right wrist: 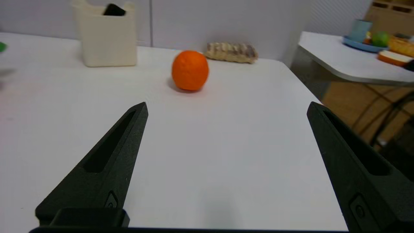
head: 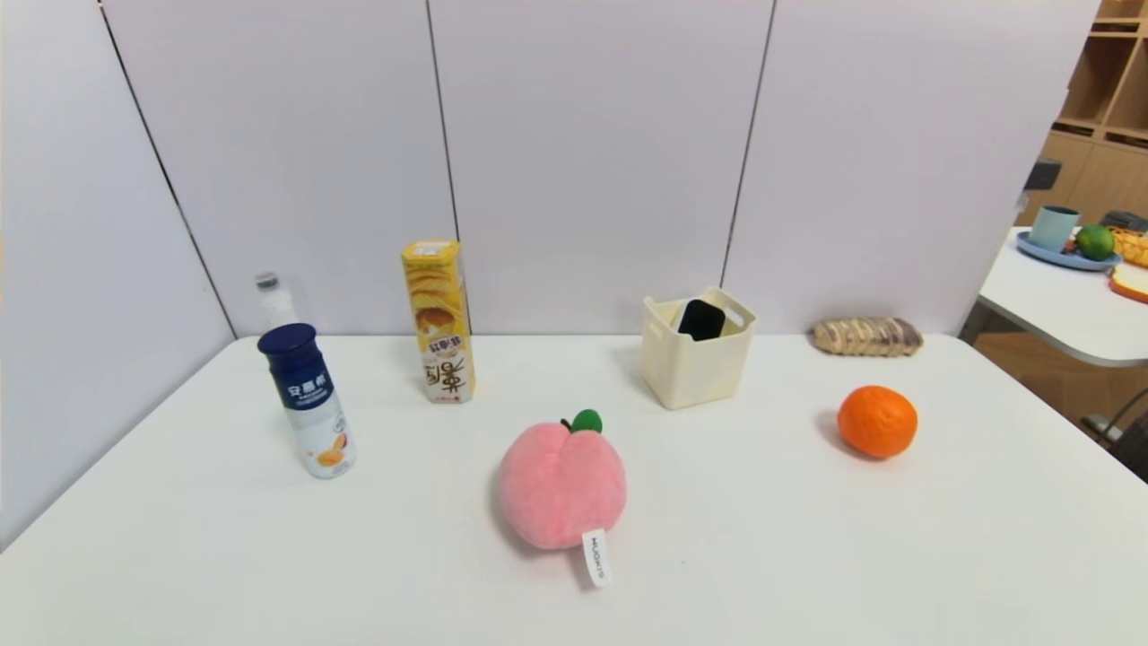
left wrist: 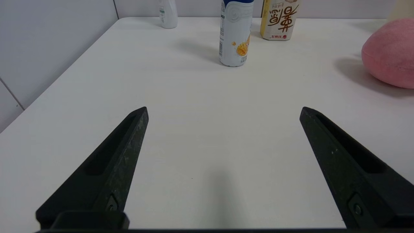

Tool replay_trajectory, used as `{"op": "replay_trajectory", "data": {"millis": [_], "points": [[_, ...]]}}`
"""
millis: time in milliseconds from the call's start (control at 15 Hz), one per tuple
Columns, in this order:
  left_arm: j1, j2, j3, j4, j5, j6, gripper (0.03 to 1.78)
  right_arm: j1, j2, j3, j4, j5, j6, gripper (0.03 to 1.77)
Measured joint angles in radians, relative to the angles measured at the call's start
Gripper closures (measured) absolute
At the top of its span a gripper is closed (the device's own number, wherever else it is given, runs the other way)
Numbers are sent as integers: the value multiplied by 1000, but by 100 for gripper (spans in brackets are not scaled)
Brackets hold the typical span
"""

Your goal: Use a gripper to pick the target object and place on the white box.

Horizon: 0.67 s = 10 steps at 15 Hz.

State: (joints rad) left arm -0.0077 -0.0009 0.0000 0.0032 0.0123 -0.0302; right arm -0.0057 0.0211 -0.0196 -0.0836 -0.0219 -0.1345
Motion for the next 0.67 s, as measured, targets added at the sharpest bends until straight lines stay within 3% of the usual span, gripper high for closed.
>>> {"op": "replay_trajectory", "data": {"millis": [333, 667], "points": [[0, 0, 0, 0, 1, 0, 12, 1, -23, 18, 80, 46, 0, 11], [0, 0, 0, 0, 1, 0, 12, 1, -23, 18, 87, 45, 5, 11]]}}
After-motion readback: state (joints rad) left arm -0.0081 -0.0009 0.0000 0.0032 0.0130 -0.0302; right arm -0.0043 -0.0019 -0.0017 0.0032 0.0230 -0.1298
